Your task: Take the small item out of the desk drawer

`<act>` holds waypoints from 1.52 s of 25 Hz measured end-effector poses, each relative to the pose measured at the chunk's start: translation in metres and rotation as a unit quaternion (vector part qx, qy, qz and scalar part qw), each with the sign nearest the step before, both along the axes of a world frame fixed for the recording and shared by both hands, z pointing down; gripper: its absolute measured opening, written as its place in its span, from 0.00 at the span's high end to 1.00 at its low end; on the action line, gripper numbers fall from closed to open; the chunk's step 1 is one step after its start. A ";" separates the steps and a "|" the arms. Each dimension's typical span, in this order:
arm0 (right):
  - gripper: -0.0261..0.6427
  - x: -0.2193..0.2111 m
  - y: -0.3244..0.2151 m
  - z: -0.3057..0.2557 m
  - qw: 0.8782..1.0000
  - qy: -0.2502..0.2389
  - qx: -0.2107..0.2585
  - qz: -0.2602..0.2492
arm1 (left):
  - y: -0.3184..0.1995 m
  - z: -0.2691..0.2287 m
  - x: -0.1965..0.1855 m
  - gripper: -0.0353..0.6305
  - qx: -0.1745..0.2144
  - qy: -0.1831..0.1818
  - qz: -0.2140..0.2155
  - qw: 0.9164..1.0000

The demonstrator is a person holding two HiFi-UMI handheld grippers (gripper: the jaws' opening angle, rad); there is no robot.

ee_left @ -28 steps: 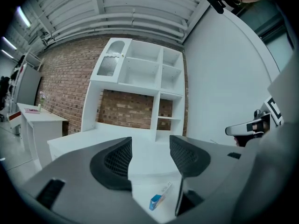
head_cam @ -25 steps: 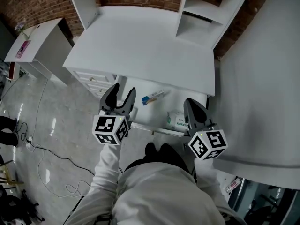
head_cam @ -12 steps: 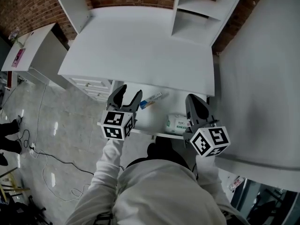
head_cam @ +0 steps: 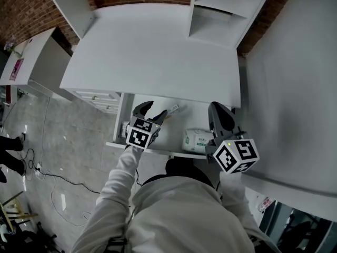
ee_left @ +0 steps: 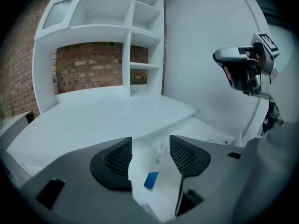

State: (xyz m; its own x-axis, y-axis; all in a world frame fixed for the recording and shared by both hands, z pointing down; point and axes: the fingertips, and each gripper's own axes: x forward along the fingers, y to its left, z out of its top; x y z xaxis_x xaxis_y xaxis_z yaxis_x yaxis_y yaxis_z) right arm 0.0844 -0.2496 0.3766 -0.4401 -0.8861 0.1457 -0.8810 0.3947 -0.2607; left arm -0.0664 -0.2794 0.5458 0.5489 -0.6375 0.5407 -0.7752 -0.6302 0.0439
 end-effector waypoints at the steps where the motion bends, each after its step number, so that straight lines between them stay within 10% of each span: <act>1: 0.92 0.001 -0.002 0.001 1.000 0.000 -0.001 0.000 | 0.000 0.009 0.004 0.57 -0.012 -0.011 0.012 1.000; 21: 0.92 0.024 -0.019 0.023 0.999 0.000 -0.032 0.021 | 0.009 0.153 0.037 0.57 -0.194 -0.164 0.139 0.957; 29: 0.92 0.031 -0.025 0.028 0.999 0.001 -0.041 0.026 | 0.014 0.178 0.033 0.70 -0.218 -0.216 0.168 0.937; 38: 0.92 0.026 -0.029 0.029 0.999 0.002 -0.044 0.016 | 0.015 0.170 0.033 0.83 -0.190 -0.228 0.169 0.940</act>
State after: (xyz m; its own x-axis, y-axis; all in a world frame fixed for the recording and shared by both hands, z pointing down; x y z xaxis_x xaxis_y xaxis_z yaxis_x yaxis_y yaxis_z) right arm 0.1100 -0.2786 0.4053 -0.4111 -0.8835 0.2245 -0.8939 0.3424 -0.2894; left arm -0.0335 -0.2643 0.7157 0.3412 -0.1808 0.9224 -0.5260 -0.8500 0.0280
